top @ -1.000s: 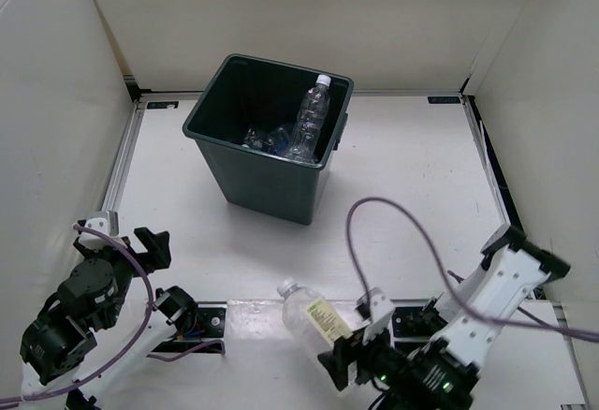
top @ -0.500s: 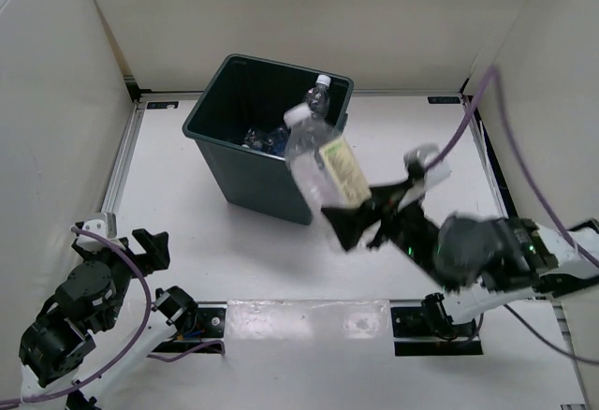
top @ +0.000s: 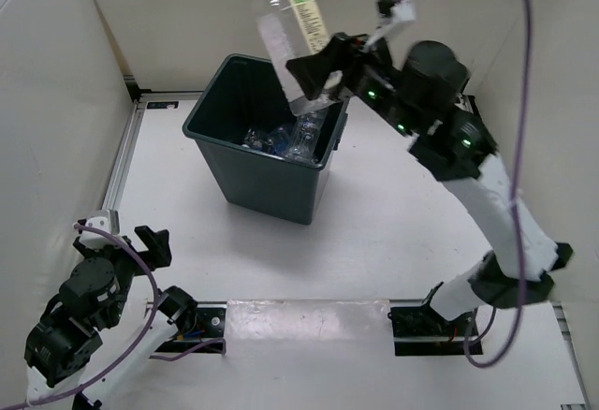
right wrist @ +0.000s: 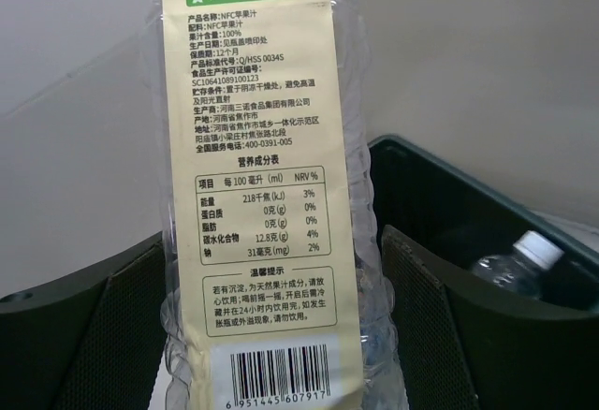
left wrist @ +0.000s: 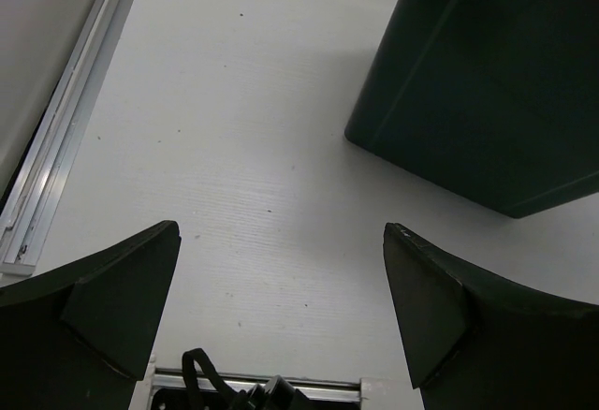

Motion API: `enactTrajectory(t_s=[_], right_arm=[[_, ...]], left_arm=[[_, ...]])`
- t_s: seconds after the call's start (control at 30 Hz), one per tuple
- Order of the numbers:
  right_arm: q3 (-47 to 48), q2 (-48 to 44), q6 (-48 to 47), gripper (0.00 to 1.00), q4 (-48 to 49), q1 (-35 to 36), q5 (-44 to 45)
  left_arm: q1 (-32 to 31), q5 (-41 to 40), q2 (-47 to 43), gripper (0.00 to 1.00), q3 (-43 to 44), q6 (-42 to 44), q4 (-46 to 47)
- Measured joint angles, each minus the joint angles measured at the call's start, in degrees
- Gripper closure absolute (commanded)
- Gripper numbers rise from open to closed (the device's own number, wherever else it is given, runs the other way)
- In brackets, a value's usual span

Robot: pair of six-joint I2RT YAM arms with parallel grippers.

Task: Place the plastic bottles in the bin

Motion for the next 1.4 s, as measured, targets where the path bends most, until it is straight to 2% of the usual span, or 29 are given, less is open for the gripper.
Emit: enactTrajectory(t_s=[0.07, 0.1, 0.17, 0.2, 0.23, 0.3, 0.37, 0.47, 0.67, 0.8, 0.87, 1.03, 1.17, 1.4], right_arm=[[1.9, 4.6, 1.4, 0.81, -0.3, -1.9, -3.9], [2.1, 6.4, 2.1, 0.67, -0.7, -2.7, -5.3], [2.3, 10.3, 3.2, 0.58, -2.5, -4.1, -7.5], [2.7, 12.3, 3.7, 0.49, -4.1, -4.6, -8.8], [3.9, 14.3, 4.1, 0.32, -6.1, -5.0, -10.4], [8.4, 19.5, 4.4, 0.11, -10.8, -5.9, -14.0], [10.4, 22.0, 4.5, 0.10, -13.4, -6.2, -16.0], [9.5, 21.1, 3.5, 0.10, -15.8, -5.2, -15.4], [3.9, 8.4, 2.7, 0.10, -16.8, -1.1, -10.3], [0.7, -1.7, 4.2, 0.10, -19.4, -1.2, -2.7], [-4.0, -7.8, 5.6, 0.10, -21.9, -1.2, 1.2], [-24.8, -24.7, 9.1, 0.10, -31.3, -0.2, 8.8], [-37.8, -37.2, 11.8, 0.10, -39.4, 1.1, 12.2], [-47.4, -54.6, 13.7, 0.10, -45.1, -0.4, 17.2]], left_arm=[[1.3, 0.8, 0.5, 0.00, 0.0, 0.4, 0.3], [1.7, 1.0, 0.7, 0.00, 0.0, 0.6, 0.4], [2.1, 1.5, 0.8, 0.00, 0.0, 0.8, 0.4], [2.1, 1.6, 0.8, 0.00, 0.0, 0.9, 0.5], [2.2, 1.7, 0.8, 0.00, -0.1, 1.0, 0.5], [2.2, 1.8, 0.8, 0.00, -0.1, 1.0, 0.6], [2.2, 1.8, 0.8, 0.00, -0.1, 1.1, 0.7], [2.2, 1.9, 0.8, 0.00, -0.1, 1.1, 0.7], [2.2, 1.9, 0.8, 0.00, -0.1, 1.1, 0.7], [2.2, 2.1, 0.8, 0.00, -0.1, 1.2, 0.7], [2.2, 2.1, 0.8, 0.00, -0.1, 1.2, 0.7], [2.2, 2.2, 0.8, 0.00, -0.1, 1.2, 0.7], [2.2, 2.6, 1.0, 0.00, -0.1, 1.3, 0.7], [2.2, 3.4, 3.4, 0.00, -0.1, 1.7, 0.8]])
